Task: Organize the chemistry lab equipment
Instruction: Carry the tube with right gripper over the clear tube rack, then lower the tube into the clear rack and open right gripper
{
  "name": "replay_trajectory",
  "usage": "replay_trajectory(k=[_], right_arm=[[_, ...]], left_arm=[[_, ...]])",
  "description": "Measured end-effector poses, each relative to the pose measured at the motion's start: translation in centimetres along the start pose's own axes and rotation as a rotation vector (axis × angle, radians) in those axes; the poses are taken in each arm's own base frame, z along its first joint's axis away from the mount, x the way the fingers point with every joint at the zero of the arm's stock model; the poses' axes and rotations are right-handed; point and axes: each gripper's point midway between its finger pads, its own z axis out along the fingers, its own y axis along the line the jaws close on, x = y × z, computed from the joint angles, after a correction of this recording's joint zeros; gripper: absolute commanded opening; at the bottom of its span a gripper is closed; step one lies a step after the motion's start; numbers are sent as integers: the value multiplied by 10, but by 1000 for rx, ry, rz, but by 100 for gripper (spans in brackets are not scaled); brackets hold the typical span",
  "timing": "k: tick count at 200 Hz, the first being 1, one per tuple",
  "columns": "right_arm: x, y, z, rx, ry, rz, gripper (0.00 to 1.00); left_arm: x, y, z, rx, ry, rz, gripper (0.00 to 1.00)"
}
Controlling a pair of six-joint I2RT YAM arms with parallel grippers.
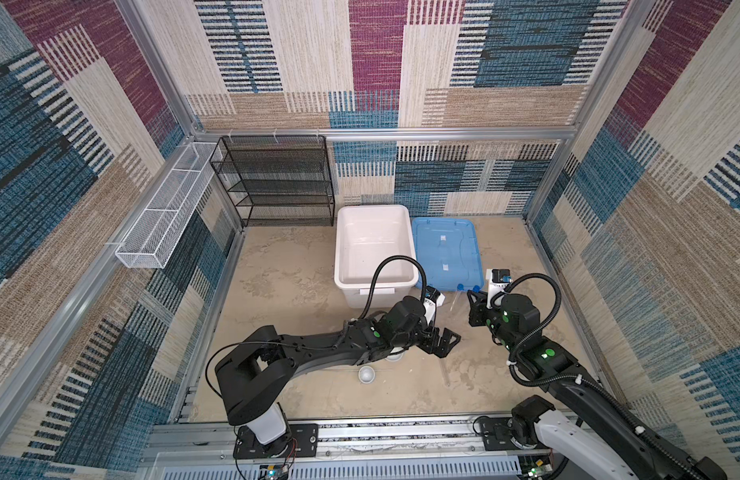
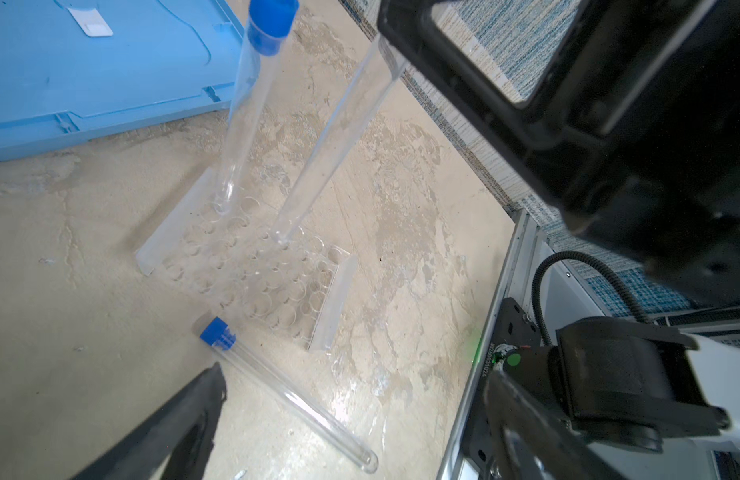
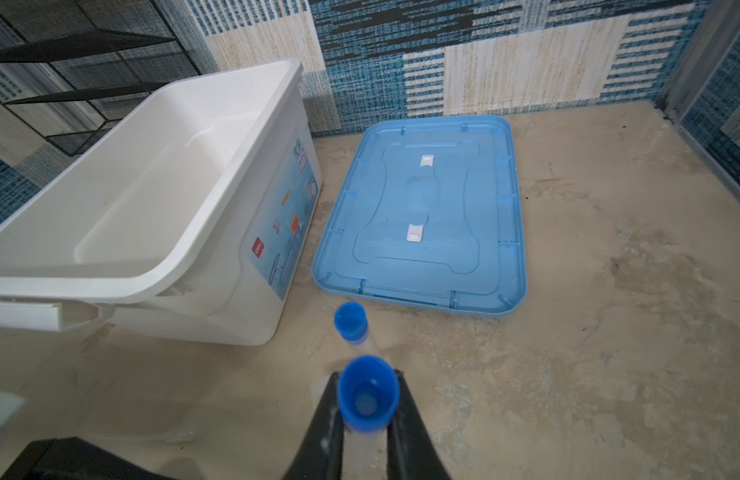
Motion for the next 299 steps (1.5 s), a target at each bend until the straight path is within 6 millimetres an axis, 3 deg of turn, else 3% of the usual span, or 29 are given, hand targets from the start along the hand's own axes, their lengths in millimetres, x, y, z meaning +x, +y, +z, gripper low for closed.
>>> replay_trajectory(k=[52,245,299], right_arm=[[14,-11,9,52,15,-1,13],[13,-15,19,87,-11,-13,14],[24,-16,28,97,25,-23,14]], left_arm=[[2,1,5,-3,12,-9,99],[13,12,9,-38,54,-50,99],[15,16,8,-50,55,-53,99]])
